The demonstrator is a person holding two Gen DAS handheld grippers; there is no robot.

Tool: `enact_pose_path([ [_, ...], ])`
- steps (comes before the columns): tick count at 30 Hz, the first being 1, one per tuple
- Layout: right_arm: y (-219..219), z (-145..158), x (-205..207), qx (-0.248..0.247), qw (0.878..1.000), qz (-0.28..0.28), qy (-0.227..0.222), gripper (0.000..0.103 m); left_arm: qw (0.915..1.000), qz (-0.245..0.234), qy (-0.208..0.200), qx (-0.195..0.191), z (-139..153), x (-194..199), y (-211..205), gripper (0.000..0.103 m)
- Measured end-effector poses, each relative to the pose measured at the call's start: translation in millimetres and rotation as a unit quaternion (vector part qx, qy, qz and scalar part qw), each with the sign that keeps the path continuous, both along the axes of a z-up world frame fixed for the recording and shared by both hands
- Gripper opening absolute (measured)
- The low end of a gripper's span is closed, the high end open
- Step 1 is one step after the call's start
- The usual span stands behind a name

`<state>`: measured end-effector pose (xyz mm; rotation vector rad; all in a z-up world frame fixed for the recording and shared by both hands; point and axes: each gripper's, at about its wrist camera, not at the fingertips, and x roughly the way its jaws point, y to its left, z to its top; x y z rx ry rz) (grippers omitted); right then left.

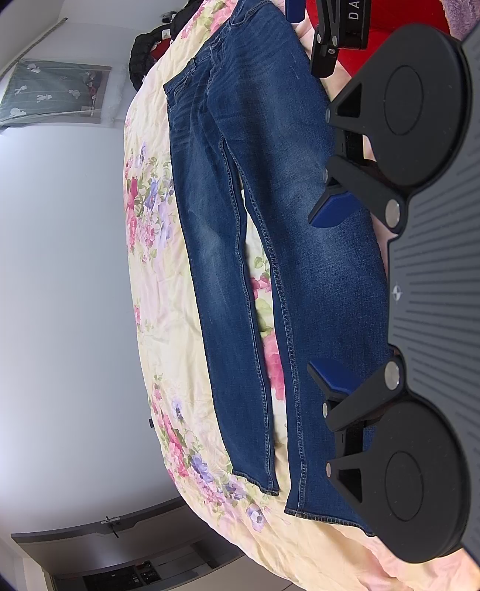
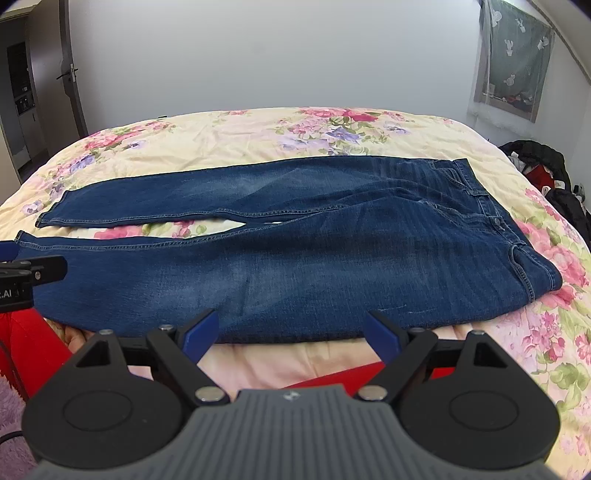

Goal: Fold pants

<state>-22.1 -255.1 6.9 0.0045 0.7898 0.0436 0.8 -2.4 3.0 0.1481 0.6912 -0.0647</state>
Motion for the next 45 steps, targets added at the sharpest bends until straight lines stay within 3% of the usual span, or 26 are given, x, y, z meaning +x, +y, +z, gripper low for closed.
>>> enact_pose_path([
  [24,-7,-6,2,0.002,1.0,-0.005,-0.007,0.082,1.0,-0.003,0.003,0.0,-6,-3,-4,0.094],
  [31,-30,-14,6,0.027,0.998,0.011,-0.064,0.082,0.9998,-0.008,-0.015,0.012,-15,7,9,0.093],
  [35,-49,-25,24,-0.009,0.998,0.023,-0.055,0.082,0.9992,0.006,-0.011,0.036,-25,24,27,0.085],
  [42,-97,-45,68,-0.057,0.998,0.037,-0.011,0.081,0.9989,0.001,0.019,0.042,-29,55,72,0.077],
  [45,-118,-50,88,-0.076,0.996,0.037,-0.003,0.066,0.9984,-0.016,0.032,0.043,-24,72,98,0.073],
])
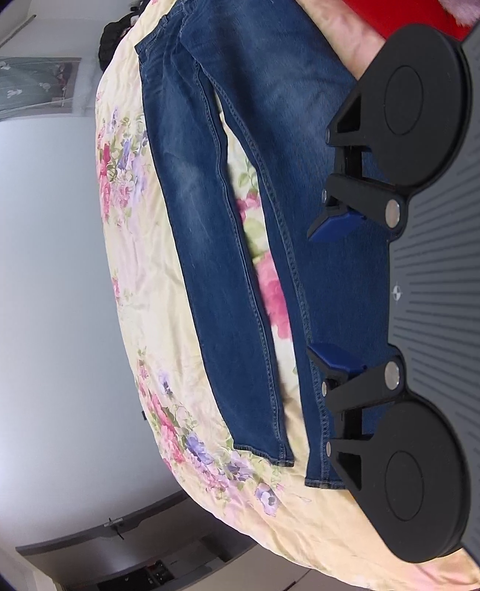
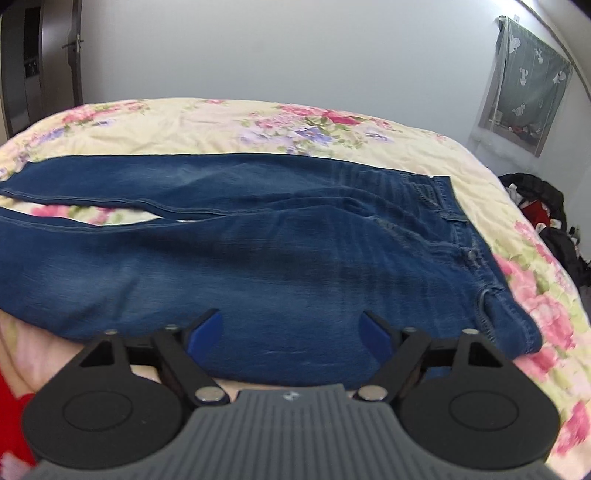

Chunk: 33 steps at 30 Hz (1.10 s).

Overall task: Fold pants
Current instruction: 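Lower the left tool onto the jeans leg hem and close it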

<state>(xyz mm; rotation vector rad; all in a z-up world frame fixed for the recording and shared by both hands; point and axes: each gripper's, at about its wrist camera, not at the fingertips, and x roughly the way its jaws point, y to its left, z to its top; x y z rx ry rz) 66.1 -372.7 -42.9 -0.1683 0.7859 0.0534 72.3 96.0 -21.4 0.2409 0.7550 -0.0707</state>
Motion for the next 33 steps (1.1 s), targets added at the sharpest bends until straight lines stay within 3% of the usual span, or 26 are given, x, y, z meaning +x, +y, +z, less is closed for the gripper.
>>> enact_pose_path([
  [6,-48,-19,40,0.007,0.998,-0.015,0.052,0.043,0.9978,-0.056,0.035,-0.004,12,33,59,0.07],
  [10,-71,-34,59,-0.008,0.996,-0.029,0.084,0.029,0.991,-0.115,0.064,0.026,13,42,86,0.069],
  [14,-83,-41,68,-0.03,0.994,-0.043,0.094,0.029,0.9721,-0.175,0.133,0.082,0,42,97,0.069],
  [18,-87,-39,67,-0.04,0.994,-0.046,0.087,0.029,0.9454,-0.213,0.212,0.125,-26,34,105,0.069],
  [22,-87,-35,68,-0.04,0.995,-0.051,0.079,0.029,0.924,-0.23,0.247,0.179,-56,20,105,0.068],
  [26,-89,-33,68,-0.037,0.994,-0.062,0.084,0.03,0.9058,-0.247,0.254,0.233,-85,8,98,0.068],
  [29,-92,-34,67,-0.038,0.993,-0.073,0.09,0.031,0.8979,-0.255,0.25,0.257,-103,3,92,0.068],
  [32,-99,-38,65,-0.027,0.991,-0.083,0.098,0.031,0.9002,-0.236,0.232,0.282,-114,4,87,0.066],
  [33,-100,-39,64,-0.026,0.991,-0.082,0.102,0.031,0.9027,-0.229,0.227,0.285,-114,6,87,0.053],
])
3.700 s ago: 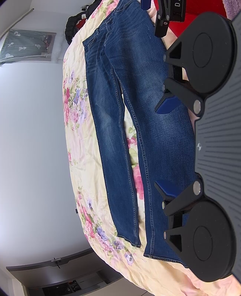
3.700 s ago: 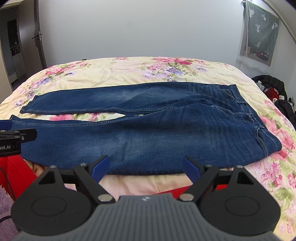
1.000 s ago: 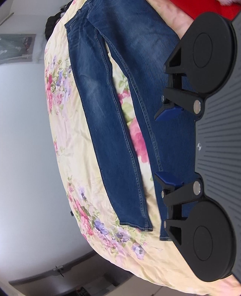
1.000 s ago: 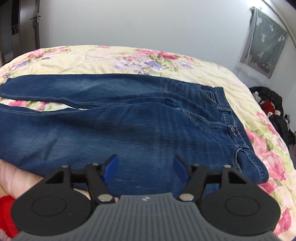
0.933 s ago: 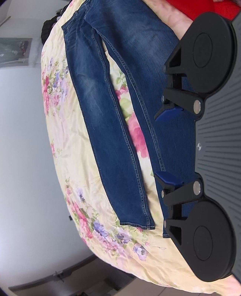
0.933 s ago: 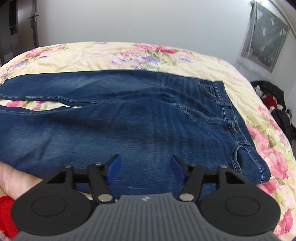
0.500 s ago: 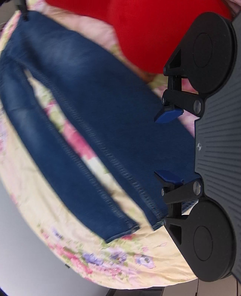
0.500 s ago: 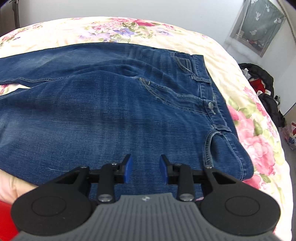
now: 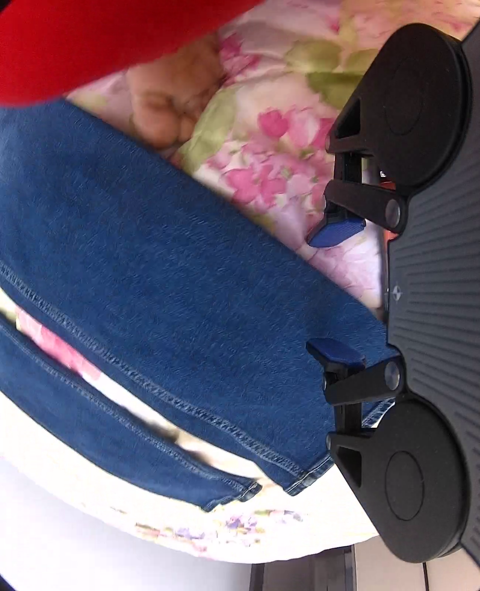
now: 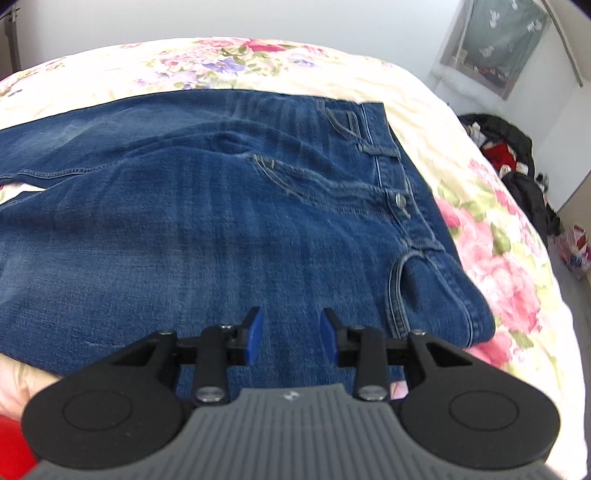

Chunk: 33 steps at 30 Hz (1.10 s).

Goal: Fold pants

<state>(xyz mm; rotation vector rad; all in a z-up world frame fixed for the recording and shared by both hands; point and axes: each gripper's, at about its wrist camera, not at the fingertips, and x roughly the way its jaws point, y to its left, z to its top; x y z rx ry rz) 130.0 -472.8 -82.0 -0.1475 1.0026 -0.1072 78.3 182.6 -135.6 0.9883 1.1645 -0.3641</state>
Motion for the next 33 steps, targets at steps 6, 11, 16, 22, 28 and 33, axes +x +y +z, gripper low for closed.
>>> enact_pose_path([
  [6,-2,-5,-8,0.002,0.999,0.034,0.004,0.031,0.9974,0.042,-0.055,-0.023,25,9,-9,0.004],
  [11,-5,-4,-13,-0.001,0.996,0.086,0.005,0.031,0.9824,0.111,-0.125,-0.083,84,28,-6,0.003],
  [16,-10,-5,-11,-0.017,0.99,0.139,0.03,0.031,0.9614,0.182,-0.16,-0.13,128,67,-14,0.003],
  [22,-19,-11,-14,-0.023,0.975,0.209,0.076,0.046,0.9417,0.233,-0.179,-0.164,156,93,-15,0.002],
  [28,-28,-24,-18,-0.061,0.959,0.265,0.075,0.068,0.9435,0.235,-0.18,-0.149,154,91,-25,0.003],
  [33,-32,-34,-27,-0.11,0.939,0.313,0.09,0.066,0.9426,0.241,-0.183,-0.142,155,91,-30,0.003],
])
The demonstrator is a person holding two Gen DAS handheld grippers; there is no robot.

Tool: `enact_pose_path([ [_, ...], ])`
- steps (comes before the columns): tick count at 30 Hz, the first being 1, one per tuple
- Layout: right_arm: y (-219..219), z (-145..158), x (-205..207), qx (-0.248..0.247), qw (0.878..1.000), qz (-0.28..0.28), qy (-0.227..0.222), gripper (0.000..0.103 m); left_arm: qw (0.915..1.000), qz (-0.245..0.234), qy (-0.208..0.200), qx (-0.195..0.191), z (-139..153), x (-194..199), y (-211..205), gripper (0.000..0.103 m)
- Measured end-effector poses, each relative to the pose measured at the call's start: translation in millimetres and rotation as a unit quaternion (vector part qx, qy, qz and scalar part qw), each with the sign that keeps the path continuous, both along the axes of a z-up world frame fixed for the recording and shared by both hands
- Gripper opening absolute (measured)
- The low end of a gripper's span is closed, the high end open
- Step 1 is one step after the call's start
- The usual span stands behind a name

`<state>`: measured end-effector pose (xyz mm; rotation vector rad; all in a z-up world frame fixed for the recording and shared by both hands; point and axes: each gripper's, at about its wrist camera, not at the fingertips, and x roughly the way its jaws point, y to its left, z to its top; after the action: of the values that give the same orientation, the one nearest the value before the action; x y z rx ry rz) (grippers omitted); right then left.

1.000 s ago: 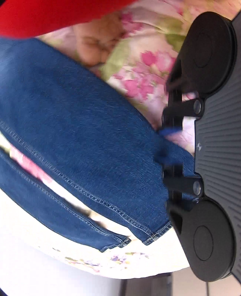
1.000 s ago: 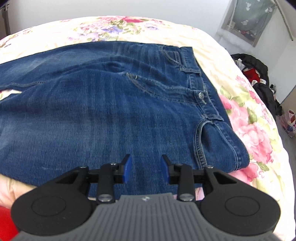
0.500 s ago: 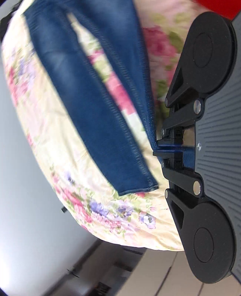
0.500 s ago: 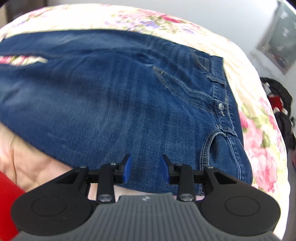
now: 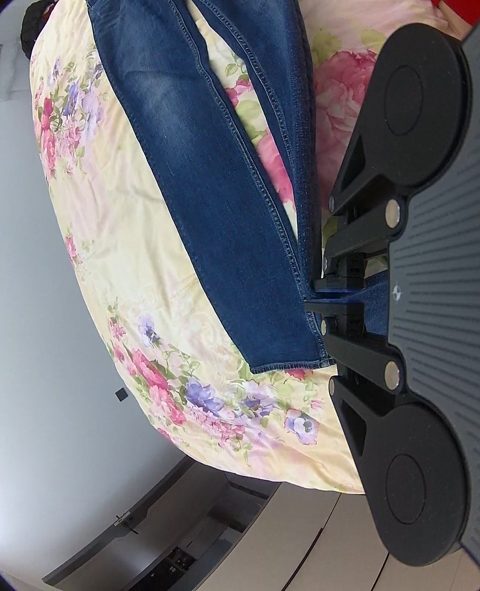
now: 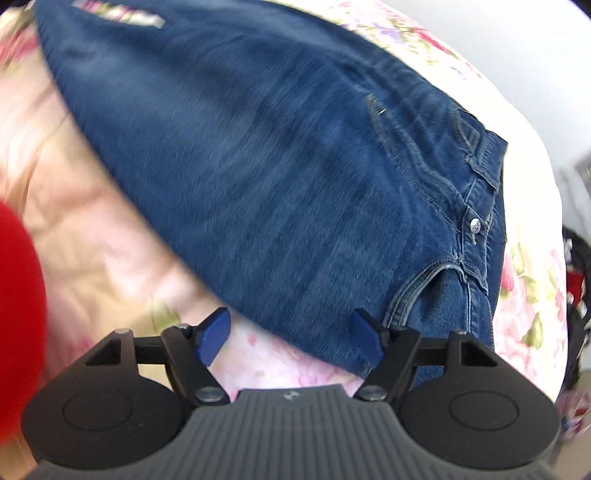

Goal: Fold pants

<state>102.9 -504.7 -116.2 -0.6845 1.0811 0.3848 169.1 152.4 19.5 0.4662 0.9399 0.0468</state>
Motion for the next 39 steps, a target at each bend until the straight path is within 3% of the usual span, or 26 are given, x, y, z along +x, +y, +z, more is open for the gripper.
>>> enact_pose_path([
  [3,1,-7,-4,-0.017,1.0,0.013,-0.015,0.06,1.0,0.002,-0.002,-0.001,-2,3,1,0.003],
  [9,2,-18,-7,-0.052,0.998,0.023,-0.04,0.034,0.9998,0.012,-0.007,-0.015,-5,8,5,0.003],
  [11,3,-13,-9,-0.055,0.997,0.027,-0.049,0.019,0.9994,0.018,-0.01,-0.027,-4,9,10,0.003],
  [14,-2,13,-8,-0.027,0.997,-0.001,-0.074,0.007,0.9984,0.033,-0.016,-0.043,0,7,18,0.003],
  [20,-1,84,11,-0.004,0.983,-0.037,-0.18,0.004,0.9956,0.057,-0.031,-0.068,11,7,33,0.003],
  [27,19,138,99,-0.009,0.965,-0.078,-0.25,0.003,0.9921,0.091,-0.04,-0.077,13,46,48,0.003],
  [32,36,134,184,-0.035,0.963,-0.098,-0.249,0.003,0.9929,0.091,-0.037,-0.066,0,95,47,0.003],
  [37,52,102,273,-0.056,0.962,-0.117,-0.239,0.003,0.9943,0.091,-0.02,-0.052,-28,152,42,0.002],
  [39,57,83,305,-0.063,0.964,-0.123,-0.229,0.003,0.9961,0.083,-0.01,-0.029,-47,177,36,0.002],
])
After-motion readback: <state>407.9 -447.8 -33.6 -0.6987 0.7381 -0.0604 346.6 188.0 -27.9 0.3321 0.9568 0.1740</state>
